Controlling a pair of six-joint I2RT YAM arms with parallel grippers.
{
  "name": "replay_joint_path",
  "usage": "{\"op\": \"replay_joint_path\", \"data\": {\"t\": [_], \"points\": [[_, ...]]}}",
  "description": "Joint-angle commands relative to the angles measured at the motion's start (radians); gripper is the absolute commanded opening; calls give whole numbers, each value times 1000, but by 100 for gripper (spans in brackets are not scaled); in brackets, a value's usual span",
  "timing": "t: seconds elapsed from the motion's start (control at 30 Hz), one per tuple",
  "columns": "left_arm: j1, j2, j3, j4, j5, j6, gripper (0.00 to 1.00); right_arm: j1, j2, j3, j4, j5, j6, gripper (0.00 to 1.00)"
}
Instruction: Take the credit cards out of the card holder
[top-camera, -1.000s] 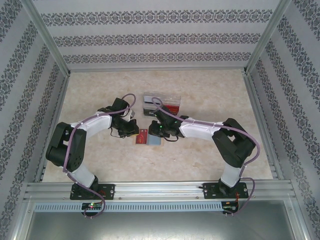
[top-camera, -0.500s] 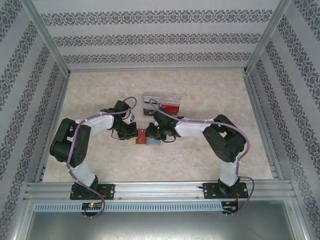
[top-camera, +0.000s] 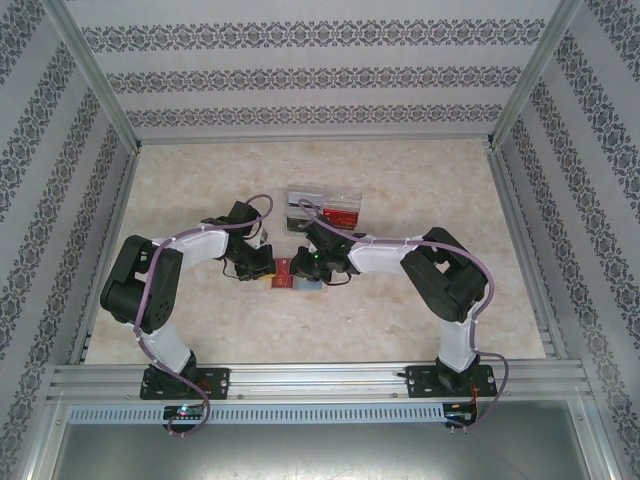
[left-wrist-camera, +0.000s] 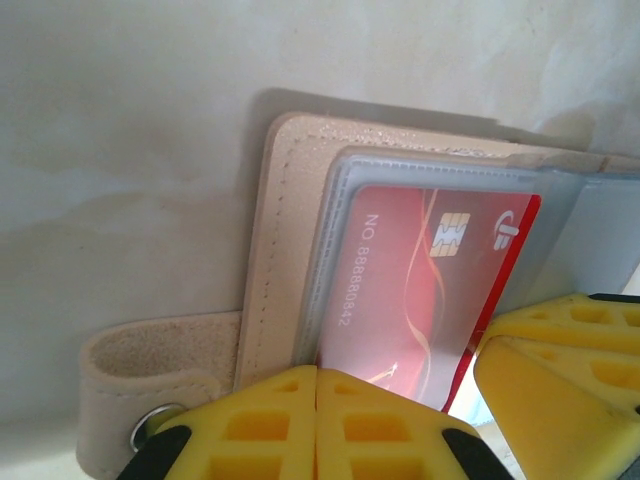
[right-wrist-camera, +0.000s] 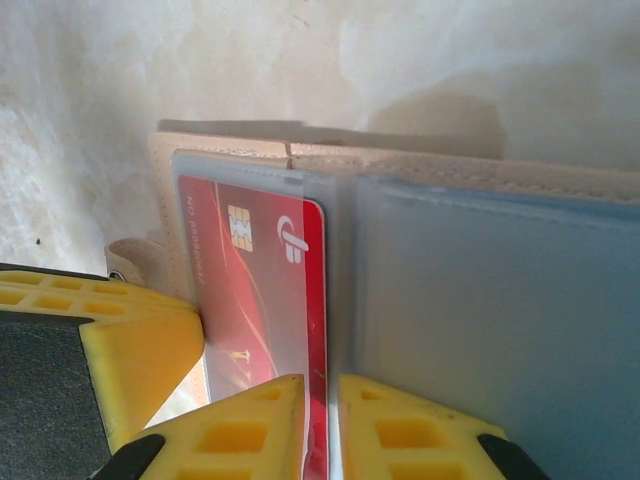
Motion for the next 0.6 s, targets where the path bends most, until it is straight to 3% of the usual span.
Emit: {"op": "replay_joint_path", "data": {"t": [0.0, 0.57], "points": [[-9, 42, -20, -29, -27, -11, 8, -7, 6, 4, -9, -7, 18, 18], [-33, 42, -21, -17, -2, -10, 8, -8, 24, 5, 25, -48, 20, 10]]}}
